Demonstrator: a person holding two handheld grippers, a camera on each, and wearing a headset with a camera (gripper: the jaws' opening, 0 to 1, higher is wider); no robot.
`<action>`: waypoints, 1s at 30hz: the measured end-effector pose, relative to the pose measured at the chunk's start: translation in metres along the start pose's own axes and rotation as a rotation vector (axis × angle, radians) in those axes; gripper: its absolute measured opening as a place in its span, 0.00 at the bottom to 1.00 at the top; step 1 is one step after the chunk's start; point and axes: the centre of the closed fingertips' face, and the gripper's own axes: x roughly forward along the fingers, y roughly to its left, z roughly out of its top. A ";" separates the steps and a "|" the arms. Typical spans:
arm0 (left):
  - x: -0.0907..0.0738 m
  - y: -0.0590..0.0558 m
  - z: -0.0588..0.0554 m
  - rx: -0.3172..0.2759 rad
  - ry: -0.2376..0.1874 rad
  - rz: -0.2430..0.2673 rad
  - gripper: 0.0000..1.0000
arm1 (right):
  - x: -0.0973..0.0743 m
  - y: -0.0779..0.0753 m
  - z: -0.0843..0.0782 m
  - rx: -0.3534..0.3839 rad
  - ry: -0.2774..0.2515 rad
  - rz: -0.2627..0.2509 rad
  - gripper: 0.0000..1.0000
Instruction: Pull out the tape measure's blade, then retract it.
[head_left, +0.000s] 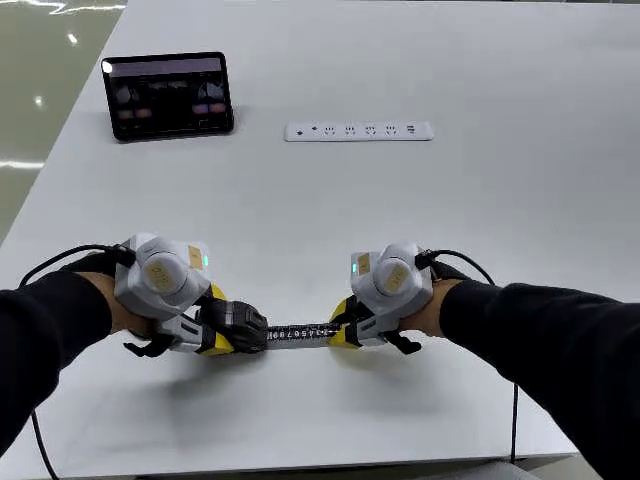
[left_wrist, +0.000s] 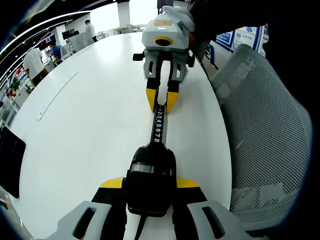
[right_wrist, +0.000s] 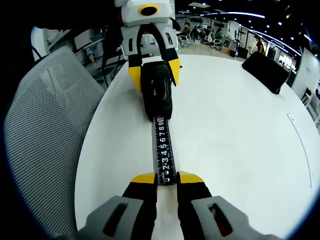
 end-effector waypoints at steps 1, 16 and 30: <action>0.000 0.000 0.000 0.001 0.001 -0.001 0.31 | -0.001 0.000 -0.002 0.002 0.001 -0.001 0.10; 0.000 0.001 -0.001 -0.005 -0.001 0.003 0.31 | -0.017 -0.003 -0.019 0.019 0.005 -0.012 0.10; 0.001 0.001 -0.001 -0.009 -0.001 0.006 0.31 | -0.023 -0.003 -0.028 0.025 0.008 -0.016 0.10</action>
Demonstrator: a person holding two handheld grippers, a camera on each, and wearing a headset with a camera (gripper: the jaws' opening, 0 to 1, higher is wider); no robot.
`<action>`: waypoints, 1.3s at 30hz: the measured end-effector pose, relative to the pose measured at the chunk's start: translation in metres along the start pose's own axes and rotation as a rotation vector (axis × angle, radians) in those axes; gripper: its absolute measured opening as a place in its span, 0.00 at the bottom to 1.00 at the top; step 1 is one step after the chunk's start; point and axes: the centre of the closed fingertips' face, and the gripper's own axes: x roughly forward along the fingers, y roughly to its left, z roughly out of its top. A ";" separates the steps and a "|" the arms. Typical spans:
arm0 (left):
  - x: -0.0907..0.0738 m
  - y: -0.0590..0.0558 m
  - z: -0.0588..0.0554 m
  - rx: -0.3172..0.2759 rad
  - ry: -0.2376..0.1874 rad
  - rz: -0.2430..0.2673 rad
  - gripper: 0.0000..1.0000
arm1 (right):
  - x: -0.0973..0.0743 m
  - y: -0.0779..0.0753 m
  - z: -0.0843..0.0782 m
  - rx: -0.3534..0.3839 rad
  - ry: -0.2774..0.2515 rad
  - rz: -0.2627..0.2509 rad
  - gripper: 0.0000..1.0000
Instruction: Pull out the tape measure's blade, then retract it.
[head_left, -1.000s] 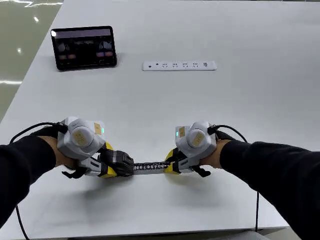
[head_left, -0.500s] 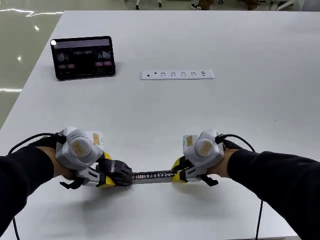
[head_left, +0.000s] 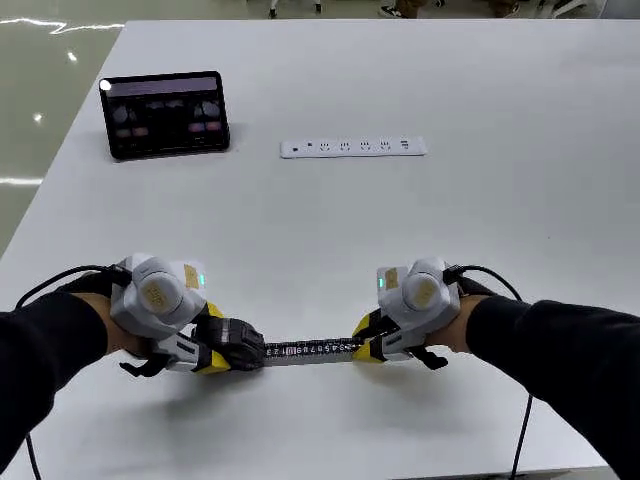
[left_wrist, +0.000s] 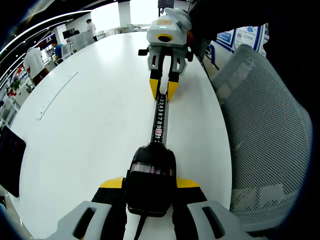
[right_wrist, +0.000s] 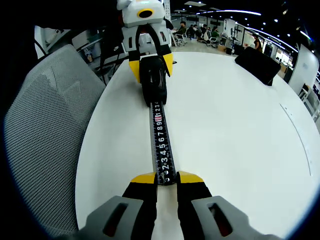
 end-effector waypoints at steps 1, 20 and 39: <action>0.000 0.000 0.000 0.000 0.000 0.000 0.31 | -0.001 -0.001 -0.001 0.000 0.000 -0.001 0.10; 0.000 0.001 0.000 -0.006 0.002 0.005 0.31 | -0.018 -0.006 -0.020 0.023 0.006 -0.002 0.09; 0.000 0.000 0.000 -0.007 0.005 0.010 0.31 | -0.027 -0.007 -0.032 0.031 0.010 -0.004 0.09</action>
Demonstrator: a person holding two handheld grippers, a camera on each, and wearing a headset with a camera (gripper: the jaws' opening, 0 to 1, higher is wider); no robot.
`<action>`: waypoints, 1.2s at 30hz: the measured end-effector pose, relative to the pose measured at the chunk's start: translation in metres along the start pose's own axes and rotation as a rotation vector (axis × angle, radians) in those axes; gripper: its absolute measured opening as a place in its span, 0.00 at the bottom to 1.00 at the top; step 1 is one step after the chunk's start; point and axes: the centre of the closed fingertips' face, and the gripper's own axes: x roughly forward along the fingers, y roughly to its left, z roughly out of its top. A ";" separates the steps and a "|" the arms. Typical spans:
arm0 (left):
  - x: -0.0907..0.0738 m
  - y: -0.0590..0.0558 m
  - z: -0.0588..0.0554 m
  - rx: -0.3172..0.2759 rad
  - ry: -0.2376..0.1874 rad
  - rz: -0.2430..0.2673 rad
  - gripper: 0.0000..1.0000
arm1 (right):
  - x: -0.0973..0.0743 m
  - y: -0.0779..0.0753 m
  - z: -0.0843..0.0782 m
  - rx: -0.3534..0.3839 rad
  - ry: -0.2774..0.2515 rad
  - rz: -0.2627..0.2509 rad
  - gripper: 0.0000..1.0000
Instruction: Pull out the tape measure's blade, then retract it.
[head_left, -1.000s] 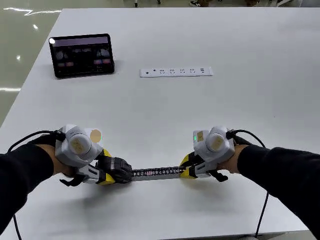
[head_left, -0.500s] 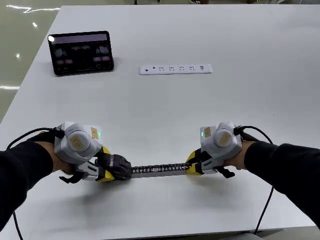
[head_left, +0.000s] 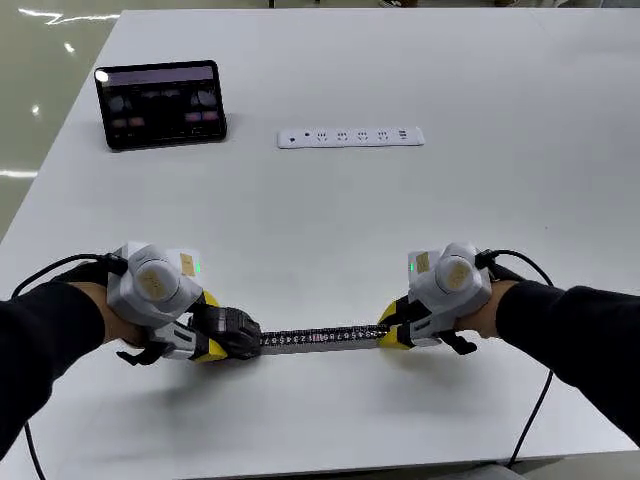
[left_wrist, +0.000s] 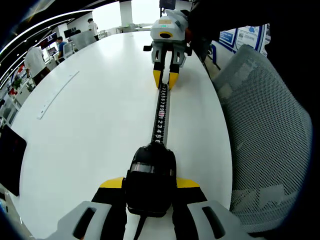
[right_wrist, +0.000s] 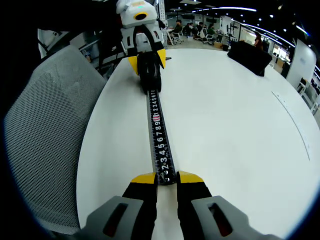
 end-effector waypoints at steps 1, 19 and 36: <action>0.000 0.000 0.000 0.000 0.000 0.000 0.31 | -0.001 0.000 -0.001 -0.002 0.002 0.000 0.09; 0.000 0.000 0.001 -0.006 -0.003 0.005 0.31 | -0.009 -0.003 -0.014 0.014 0.007 -0.010 0.09; -0.001 -0.001 0.002 -0.013 -0.008 0.004 0.31 | -0.020 -0.004 -0.027 0.021 0.010 -0.014 0.09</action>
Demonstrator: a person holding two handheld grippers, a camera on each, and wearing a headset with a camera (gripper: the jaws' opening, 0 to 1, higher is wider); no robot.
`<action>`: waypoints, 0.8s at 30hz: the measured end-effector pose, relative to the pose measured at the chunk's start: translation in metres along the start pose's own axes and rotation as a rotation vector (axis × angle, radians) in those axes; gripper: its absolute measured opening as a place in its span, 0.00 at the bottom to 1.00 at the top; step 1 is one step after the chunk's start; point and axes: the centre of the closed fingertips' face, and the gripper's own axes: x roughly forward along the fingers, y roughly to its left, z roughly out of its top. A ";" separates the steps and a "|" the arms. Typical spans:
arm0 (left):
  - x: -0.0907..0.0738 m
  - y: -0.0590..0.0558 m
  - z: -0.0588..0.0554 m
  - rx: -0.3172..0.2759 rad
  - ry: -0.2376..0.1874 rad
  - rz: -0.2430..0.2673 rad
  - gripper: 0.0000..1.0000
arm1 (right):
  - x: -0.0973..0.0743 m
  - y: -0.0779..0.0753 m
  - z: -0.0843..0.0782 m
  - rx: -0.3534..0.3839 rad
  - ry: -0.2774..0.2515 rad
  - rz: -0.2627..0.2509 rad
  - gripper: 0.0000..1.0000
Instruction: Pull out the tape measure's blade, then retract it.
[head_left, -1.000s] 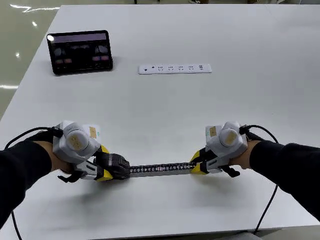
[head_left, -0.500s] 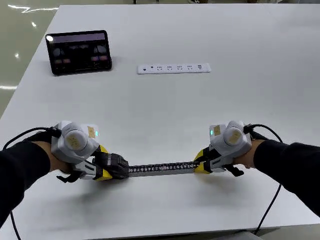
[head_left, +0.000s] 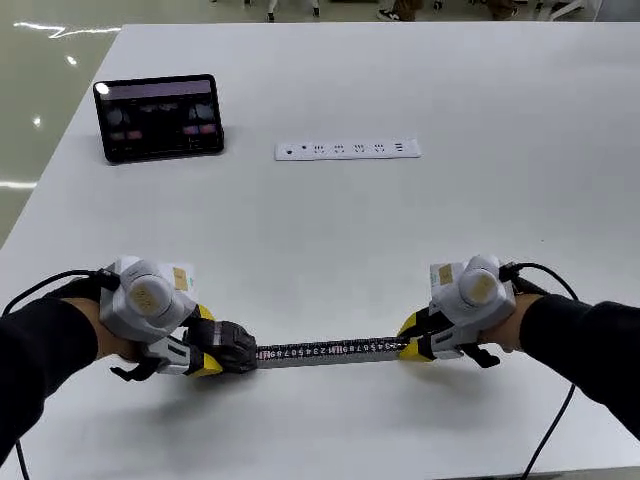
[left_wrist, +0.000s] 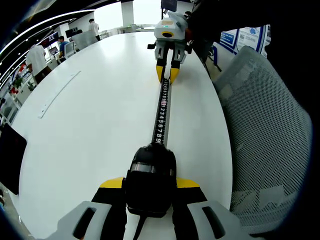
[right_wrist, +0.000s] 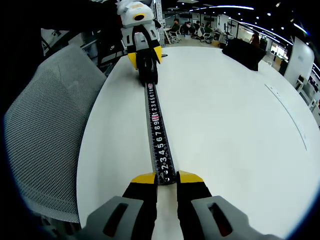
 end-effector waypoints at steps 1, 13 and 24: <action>0.000 0.000 0.000 0.000 0.000 0.000 0.31 | -0.001 0.000 -0.001 0.001 0.001 0.000 0.09; 0.000 0.001 0.000 -0.010 -0.005 0.000 0.31 | -0.008 -0.002 -0.009 0.004 0.007 0.001 0.09; 0.000 0.001 0.001 -0.011 0.002 0.000 0.31 | -0.010 -0.004 -0.014 0.017 0.001 -0.001 0.09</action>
